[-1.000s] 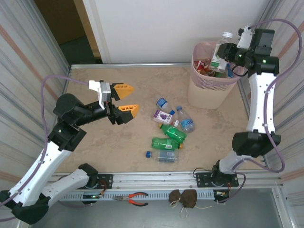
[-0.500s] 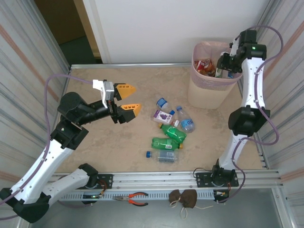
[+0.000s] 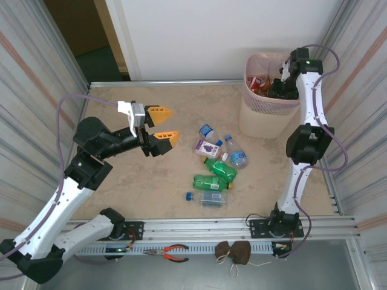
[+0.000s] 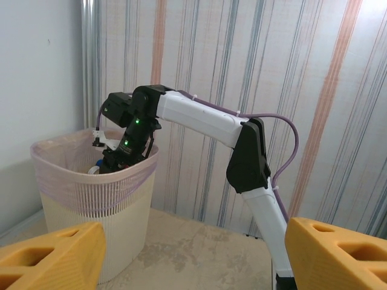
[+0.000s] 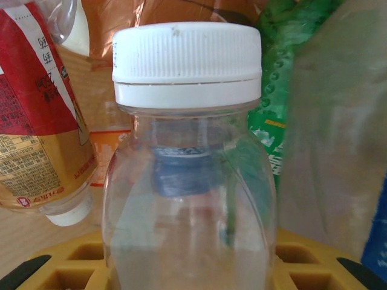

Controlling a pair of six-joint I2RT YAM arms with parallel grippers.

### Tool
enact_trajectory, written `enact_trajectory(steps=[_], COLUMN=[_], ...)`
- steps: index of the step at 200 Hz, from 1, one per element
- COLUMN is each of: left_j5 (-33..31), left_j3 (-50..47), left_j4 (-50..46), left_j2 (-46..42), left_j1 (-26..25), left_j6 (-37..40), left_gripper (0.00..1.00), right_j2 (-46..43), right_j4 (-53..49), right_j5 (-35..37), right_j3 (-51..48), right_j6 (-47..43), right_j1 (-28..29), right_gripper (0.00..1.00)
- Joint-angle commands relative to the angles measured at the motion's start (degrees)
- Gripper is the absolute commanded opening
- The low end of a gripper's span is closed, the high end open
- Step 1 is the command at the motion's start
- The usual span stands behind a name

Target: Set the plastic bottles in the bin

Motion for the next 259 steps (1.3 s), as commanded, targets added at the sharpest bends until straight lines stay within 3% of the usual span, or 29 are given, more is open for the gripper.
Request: enact_trajectory(steps=[1,74,136,174,213,259], left_j5=[-0.8,-2.1,-4.9,-9.4,-14.8,-24.0], left_j3=[-0.9,-0.4,1.1,1.2,-2.6,-9.3], left_j4=[1.4,-1.5,-8.8,-15.1,-18.5,-26.4], left_j2=[-1.1,-0.4,2.8,5.7,8.4,10.8], left_j1=[0.8,1.3,1.3,1.5,3.4,4.4], left_j6=[0.8,0.7,-1.1,-6.2,-19.4,-43.3], left_gripper=[0.78,0.78,0.77,0.76,0.73,0.63], right_j2=[2.2,-1.9,-9.6,-14.5,-19.4,-24.6], right_j4=[-1.7,-3.3,-3.2,-2.7,-1.6,0.5], right_j5=[0.2,1.4,1.1,2.0,2.3,2.2], right_j3=[1.1,2.8,2.6,2.6,1.4,-3.0], right_j6=[-0.8,-0.6,0.0,-0.1,-0.9,-0.3], right_j1=[-0.1,-0.3,-0.4,0.7,3.7,6.4], right_gripper=[0.42,0.64,0.64,0.63,0.62,0.62])
